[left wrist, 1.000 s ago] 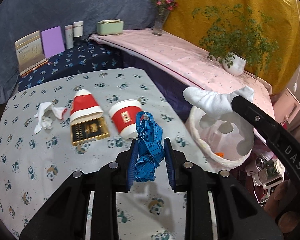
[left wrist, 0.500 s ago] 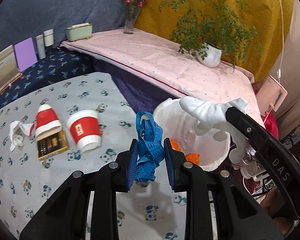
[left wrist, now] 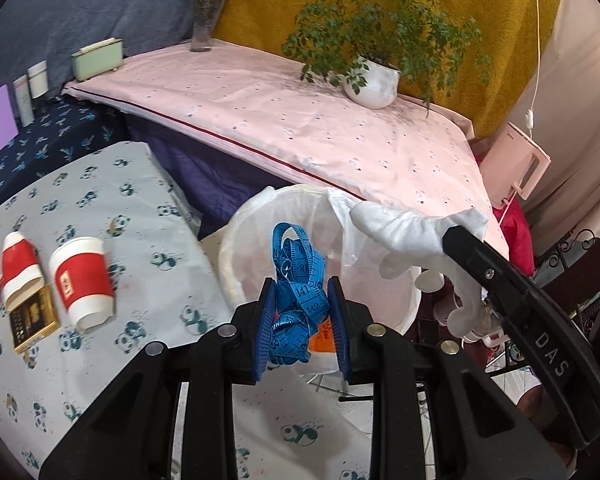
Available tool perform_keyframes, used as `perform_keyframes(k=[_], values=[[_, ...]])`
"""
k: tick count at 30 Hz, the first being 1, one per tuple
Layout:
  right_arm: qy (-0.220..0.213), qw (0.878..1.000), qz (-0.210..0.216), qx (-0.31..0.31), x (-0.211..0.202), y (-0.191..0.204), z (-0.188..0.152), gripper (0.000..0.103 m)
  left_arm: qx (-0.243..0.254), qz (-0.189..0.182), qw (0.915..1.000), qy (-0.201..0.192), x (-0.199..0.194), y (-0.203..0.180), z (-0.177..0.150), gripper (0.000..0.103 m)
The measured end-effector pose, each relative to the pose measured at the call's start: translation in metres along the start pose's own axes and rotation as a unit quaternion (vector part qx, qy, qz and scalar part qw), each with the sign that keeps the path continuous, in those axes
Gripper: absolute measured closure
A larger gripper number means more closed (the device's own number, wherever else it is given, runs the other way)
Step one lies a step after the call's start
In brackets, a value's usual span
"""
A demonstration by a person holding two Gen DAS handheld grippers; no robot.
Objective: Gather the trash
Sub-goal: 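Carry the blue strap and white cloth to the wastebasket and open both tools, then grasp the white glove-shaped cloth with the left tool while the right tool grasps the red paper cup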
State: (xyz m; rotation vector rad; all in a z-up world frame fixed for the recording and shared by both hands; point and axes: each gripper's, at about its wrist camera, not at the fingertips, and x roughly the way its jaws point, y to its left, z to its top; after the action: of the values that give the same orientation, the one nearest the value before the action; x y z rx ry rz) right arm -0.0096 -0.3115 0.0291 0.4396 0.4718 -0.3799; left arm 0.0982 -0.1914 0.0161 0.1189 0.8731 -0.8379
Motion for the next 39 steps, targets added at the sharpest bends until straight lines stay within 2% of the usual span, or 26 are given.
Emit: perform_keyframes(k=[7,10,14,26,27,32,35,37,39], values=[[0.005,1.000,-0.012,0.014,0.010,-0.021,0.000,0.097,0.011,-0.008,0.9999,-0.009,0.024,-0.013,0.011,0.074],[0.007,1.000,-0.015,0.018,0.015,-0.026,0.000,0.097,0.008,-0.001,0.9999,-0.008,0.029,-0.012,0.013,0.057],[0.010,1.000,-0.016,0.020,0.022,-0.028,0.001,0.097,-0.003,0.005,0.9999,-0.010,0.032,-0.005,0.014,0.045],[0.028,0.999,-0.011,0.012,0.046,-0.017,-0.002,0.095,-0.026,0.030,0.9992,-0.009,0.032,0.023,0.008,0.043],[0.029,0.999,-0.013,0.011,0.049,-0.015,-0.002,0.091,-0.029,0.032,0.9990,-0.010,0.031,0.027,0.007,0.042],[0.027,1.000,-0.016,0.000,0.055,-0.002,-0.002,0.082,-0.047,0.066,0.9963,-0.030,0.020,0.046,0.004,0.017],[0.020,1.000,-0.014,-0.008,0.056,0.009,-0.001,0.070,-0.063,0.083,0.9938,-0.037,0.013,0.063,0.002,0.015],[0.014,1.000,-0.016,-0.013,0.056,0.016,-0.001,0.059,-0.074,0.092,0.9922,-0.037,0.008,0.076,-0.001,0.015],[0.015,1.000,-0.013,-0.017,0.058,0.022,0.000,0.059,-0.084,0.101,0.9906,-0.040,0.002,0.088,-0.004,0.015]])
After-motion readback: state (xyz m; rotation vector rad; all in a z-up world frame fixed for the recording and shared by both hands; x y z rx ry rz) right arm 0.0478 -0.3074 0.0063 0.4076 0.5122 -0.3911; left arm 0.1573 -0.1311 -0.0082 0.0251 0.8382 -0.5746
